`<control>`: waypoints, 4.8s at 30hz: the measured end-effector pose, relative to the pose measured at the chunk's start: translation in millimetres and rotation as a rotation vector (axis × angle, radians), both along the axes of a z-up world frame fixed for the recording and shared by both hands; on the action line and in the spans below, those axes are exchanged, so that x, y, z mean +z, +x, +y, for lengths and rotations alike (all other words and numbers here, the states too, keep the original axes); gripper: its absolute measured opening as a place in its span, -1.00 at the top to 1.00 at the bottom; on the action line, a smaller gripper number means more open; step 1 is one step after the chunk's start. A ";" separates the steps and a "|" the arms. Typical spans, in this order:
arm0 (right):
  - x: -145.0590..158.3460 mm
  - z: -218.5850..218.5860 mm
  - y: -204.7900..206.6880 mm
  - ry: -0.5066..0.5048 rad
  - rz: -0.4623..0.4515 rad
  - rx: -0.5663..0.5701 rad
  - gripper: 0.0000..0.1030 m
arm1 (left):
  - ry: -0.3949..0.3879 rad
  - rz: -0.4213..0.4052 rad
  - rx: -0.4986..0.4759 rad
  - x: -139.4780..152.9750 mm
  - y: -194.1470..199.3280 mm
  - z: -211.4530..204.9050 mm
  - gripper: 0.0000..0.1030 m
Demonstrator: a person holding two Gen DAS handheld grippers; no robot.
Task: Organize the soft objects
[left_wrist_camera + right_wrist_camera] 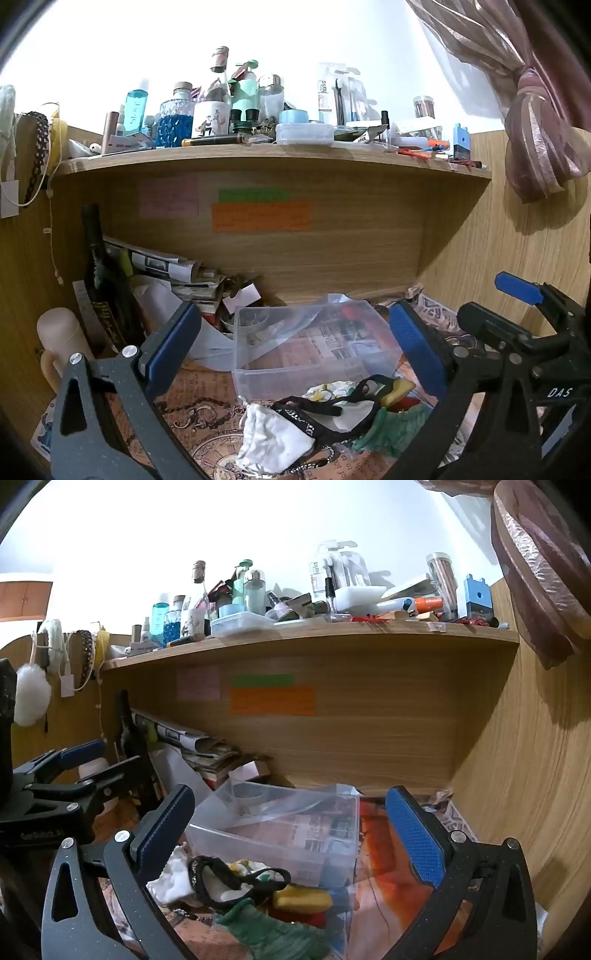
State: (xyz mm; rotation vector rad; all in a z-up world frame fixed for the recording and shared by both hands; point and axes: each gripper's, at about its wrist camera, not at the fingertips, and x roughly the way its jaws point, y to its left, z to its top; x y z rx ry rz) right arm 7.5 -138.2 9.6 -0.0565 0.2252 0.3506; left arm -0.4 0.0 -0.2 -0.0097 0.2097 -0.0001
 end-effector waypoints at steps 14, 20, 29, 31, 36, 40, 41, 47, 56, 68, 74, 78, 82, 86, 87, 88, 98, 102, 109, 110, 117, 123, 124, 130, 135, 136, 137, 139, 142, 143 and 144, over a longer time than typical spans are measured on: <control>-0.6 3.5 -2.3 0.006 0.010 0.006 -1.00 | -0.018 0.019 -0.018 -2.8 5.6 2.1 -1.00; -1.1 1.3 0.8 0.017 0.024 0.009 -1.00 | -0.020 0.019 -0.017 -3.0 5.5 1.7 -1.00; -1.0 2.5 0.3 0.020 0.024 0.011 -1.00 | -0.019 0.019 -0.015 -3.0 5.5 1.1 -1.00; -1.2 2.3 0.2 0.020 0.024 0.012 -1.00 | -0.020 0.020 -0.017 -3.0 5.6 1.3 -1.00; -0.8 2.5 0.3 0.020 0.024 0.011 -1.00 | -0.020 0.020 -0.016 -3.5 5.5 1.2 -1.00; -0.5 2.9 0.2 0.021 0.026 0.012 -1.00 | -0.020 0.020 -0.017 -3.5 5.6 1.4 -1.00; -0.3 2.9 0.3 0.021 0.026 0.012 -1.00 | -0.020 0.020 -0.016 -3.5 5.6 1.3 -1.00; -0.3 3.9 -1.0 0.025 0.023 0.014 -1.00 | -0.021 0.021 -0.016 -3.4 5.6 1.4 -1.00; -0.6 4.5 -1.4 0.028 0.024 0.014 -1.00 | -0.023 0.023 -0.016 -4.0 6.1 1.2 -1.00; -0.1 6.5 -2.4 0.033 0.026 0.016 -1.00 | -0.022 0.025 -0.016 -6.0 7.0 0.9 -1.00; 0.2 6.2 -2.0 0.035 0.027 0.018 -1.00 | -0.022 0.025 -0.017 -7.0 7.0 0.2 -1.00; 0.2 7.6 -2.9 0.036 0.028 0.023 -1.00 | -0.021 0.025 -0.017 -7.7 6.9 -0.7 -1.00; 0.2 8.8 -3.5 0.036 0.029 0.027 -1.00 | -0.023 0.025 -0.018 -8.2 6.8 -1.5 -1.00; -0.7 7.9 -2.5 0.038 0.041 0.043 -1.00 | -0.023 0.028 -0.020 -8.7 6.4 -2.4 -1.00; -1.5 8.3 -1.3 0.038 0.050 0.048 -1.00 | -0.025 0.031 -0.022 -9.1 6.2 -2.7 -1.00; -2.5 8.0 0.4 0.036 0.058 0.052 -1.00 | -0.026 0.035 -0.025 -10.1 6.2 -2.7 -1.00; -33.9 1.9 16.8 -0.003 0.191 0.049 -1.00 | -0.035 0.169 -0.023 -37.1 15.3 10.3 -1.00; -48.9 -3.3 21.7 -0.017 0.256 0.047 -0.96 | -0.035 0.231 -0.009 -55.1 18.9 16.9 -0.97; -72.8 -0.7 27.0 -0.046 0.360 0.082 -0.79 | -0.061 0.371 0.003 -90.9 31.8 31.1 -0.75; -76.7 0.8 27.5 -0.052 0.376 0.090 -0.75 | -0.066 0.385 0.003 -94.6 33.0 32.5 -0.74; -101.0 8.9 32.2 -0.077 0.466 0.133 -0.63 | -0.072 0.464 -0.032 -119.9 41.6 31.4 -0.73; -117.8 14.1 37.6 -0.116 0.524 0.145 -0.45 | -0.092 0.513 -0.049 -134.0 49.0 33.2 -0.46; -120.1 14.2 39.0 -0.122 0.531 0.145 -0.40 | -0.096 0.512 -0.057 -134.2 48.8 32.8 -0.40; -123.3 16.4 41.4 -0.144 0.539 0.129 -0.25 | -0.089 0.512 -0.104 -134.6 45.9 27.3 0.08; -110.9 15.7 38.7 -0.118 0.499 0.138 -0.25 | -0.102 0.514 -0.119 -132.9 44.0 28.4 0.53; -109.0 17.0 38.9 -0.121 0.491 0.145 -0.25 | -0.109 0.512 -0.120 -132.0 43.9 29.4 0.60; -108.8 19.4 39.7 -0.128 0.489 0.154 -0.25 | -0.114 0.510 -0.120 -131.2 43.4 30.3 0.63; -109.6 26.1 40.5 -0.150 0.490 0.172 -0.25 | -0.119 0.505 -0.117 -129.4 41.5 31.8 0.78; -114.8 37.5 41.5 -0.200 0.478 0.181 -0.12 | -0.126 0.496 -0.108 -127.4 39.0 35.1 0.81; -116.5 39.8 42.3 -0.210 0.481 0.183 0.07 | -0.129 0.494 -0.110 -127.0 38.6 36.2 0.82; -117.8 40.0 43.8 -0.205 0.489 0.187 0.15 | -0.133 0.489 -0.110 -126.5 37.6 37.3 0.83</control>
